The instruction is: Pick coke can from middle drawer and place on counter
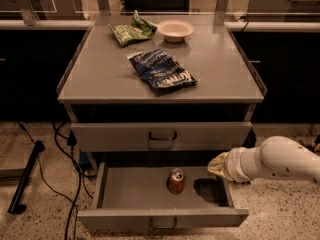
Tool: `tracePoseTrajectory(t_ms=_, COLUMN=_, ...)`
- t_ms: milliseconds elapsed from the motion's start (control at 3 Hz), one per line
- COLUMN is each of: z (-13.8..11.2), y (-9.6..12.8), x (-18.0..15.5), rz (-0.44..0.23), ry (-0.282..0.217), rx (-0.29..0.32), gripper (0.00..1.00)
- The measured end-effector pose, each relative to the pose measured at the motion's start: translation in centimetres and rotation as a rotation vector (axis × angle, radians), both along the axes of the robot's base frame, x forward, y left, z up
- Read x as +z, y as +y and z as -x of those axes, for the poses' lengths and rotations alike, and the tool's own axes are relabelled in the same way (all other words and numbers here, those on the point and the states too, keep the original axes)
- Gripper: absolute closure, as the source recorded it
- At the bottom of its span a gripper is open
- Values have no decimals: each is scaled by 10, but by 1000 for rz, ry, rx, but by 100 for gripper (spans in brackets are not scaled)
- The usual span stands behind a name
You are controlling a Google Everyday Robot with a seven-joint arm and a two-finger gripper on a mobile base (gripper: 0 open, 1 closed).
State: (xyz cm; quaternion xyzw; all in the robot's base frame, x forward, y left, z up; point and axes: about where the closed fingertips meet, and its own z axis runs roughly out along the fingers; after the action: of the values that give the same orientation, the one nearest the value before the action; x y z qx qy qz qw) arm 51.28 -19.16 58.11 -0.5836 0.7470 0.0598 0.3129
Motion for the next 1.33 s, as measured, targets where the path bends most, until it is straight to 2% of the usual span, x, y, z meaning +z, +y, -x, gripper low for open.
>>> tracePoseTrajectory(t_ms=333, z=-6, y=1, x=-22, rz=-10, ry=13, rx=-1, gripper=82)
tracePoseTrajectory(t_ms=667, z=-11, y=7, x=-40, rz=-29, ry=21, rx=2, gripper=59)
tracePoseTrajectory(t_ms=1000, z=-16, y=17, x=-55, rz=-52, ry=30, rx=7, gripper=60)
tracePoseTrajectory(t_ms=1333, z=-27, y=32, x=-74, rz=-89, ry=45, rx=8, gripper=56)
